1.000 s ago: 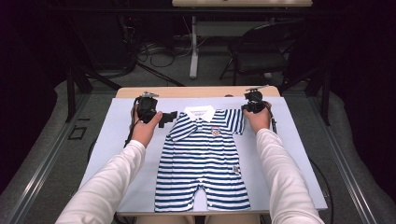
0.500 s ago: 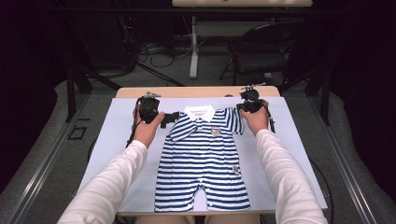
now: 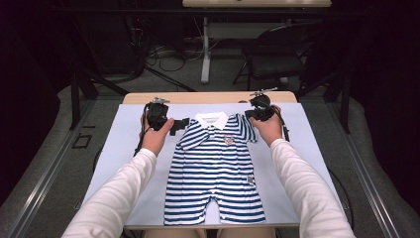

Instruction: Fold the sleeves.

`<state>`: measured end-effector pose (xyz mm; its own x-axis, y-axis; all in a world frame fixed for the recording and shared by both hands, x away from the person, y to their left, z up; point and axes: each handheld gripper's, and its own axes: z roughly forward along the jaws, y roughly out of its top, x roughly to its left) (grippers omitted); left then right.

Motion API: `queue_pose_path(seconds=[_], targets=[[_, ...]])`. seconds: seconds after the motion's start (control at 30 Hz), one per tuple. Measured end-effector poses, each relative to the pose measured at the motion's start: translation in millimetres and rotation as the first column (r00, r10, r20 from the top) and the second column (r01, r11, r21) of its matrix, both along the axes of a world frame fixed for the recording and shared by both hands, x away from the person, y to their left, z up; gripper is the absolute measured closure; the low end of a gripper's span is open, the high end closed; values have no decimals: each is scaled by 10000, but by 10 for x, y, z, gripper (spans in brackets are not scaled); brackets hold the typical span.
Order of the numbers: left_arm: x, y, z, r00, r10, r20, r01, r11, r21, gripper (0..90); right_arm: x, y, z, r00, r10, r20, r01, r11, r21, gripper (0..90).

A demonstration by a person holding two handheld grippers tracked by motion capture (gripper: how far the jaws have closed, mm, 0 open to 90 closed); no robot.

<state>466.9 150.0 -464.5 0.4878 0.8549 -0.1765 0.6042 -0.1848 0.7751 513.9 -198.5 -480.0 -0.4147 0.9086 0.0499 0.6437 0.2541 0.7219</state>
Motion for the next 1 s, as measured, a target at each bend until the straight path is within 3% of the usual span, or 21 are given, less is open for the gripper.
queue_pose_path(seconds=[0.4,1.0], targets=[[-5,-47,-7,9999,-114,-15,115,9999,62,6,-114,242,37,9955,950,31,-950,9954,-122,880],[-5,-38,6,10000,-62,9,62,10000,2,6,-199,504,-23,9865,1627,-199,-1629,9866,-109,880]])
